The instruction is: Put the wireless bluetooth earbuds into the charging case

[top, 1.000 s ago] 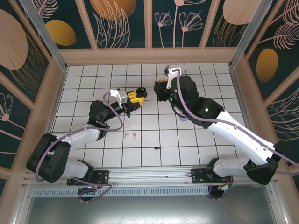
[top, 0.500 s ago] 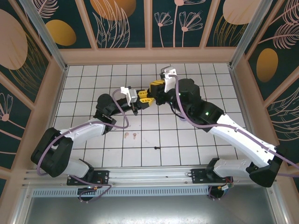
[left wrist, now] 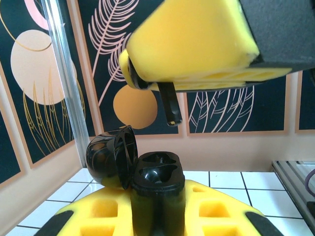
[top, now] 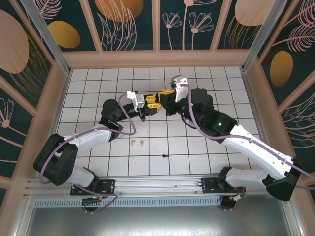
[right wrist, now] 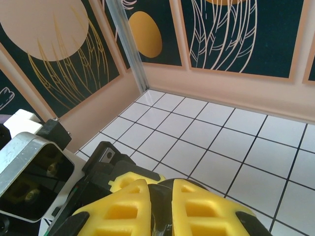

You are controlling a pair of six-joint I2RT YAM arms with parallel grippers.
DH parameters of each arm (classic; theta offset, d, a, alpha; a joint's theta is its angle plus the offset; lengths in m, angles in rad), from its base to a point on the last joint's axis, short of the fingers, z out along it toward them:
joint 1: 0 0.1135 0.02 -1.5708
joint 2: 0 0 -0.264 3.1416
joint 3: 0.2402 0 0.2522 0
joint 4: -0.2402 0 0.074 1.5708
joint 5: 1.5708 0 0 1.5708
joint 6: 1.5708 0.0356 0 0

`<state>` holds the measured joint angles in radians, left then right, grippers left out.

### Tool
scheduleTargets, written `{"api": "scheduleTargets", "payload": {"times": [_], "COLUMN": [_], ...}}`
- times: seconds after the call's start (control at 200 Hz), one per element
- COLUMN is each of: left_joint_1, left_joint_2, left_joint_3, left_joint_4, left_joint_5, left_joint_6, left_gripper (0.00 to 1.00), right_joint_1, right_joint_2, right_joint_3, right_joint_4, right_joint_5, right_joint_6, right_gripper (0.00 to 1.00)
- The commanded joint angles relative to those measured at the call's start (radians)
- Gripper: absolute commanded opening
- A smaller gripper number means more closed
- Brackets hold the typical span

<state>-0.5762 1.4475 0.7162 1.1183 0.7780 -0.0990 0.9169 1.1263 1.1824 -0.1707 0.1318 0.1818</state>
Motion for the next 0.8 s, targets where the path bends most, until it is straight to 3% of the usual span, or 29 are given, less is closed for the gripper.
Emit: {"api": "scheduleTargets", "payload": {"times": [0.0, 0.796], "left_joint_1": [-0.002, -0.002], "left_joint_2": [-0.002, -0.022], "left_joint_3": [0.023, 0.024], "left_joint_4": [0.055, 0.070], "left_joint_5": [0.009, 0.024], "left_joint_6": [-0.020, -0.038], "left_gripper": [0.00, 0.00], "right_joint_1": [-0.004, -0.028], "right_joint_2": [-0.027, 0.027], "right_joint_3": [-0.018, -0.058], "right_joint_4": [0.039, 0.039], "right_joint_5": [-0.011, -0.012], "right_joint_6": [0.024, 0.043], "right_gripper": [0.14, 0.12]}}
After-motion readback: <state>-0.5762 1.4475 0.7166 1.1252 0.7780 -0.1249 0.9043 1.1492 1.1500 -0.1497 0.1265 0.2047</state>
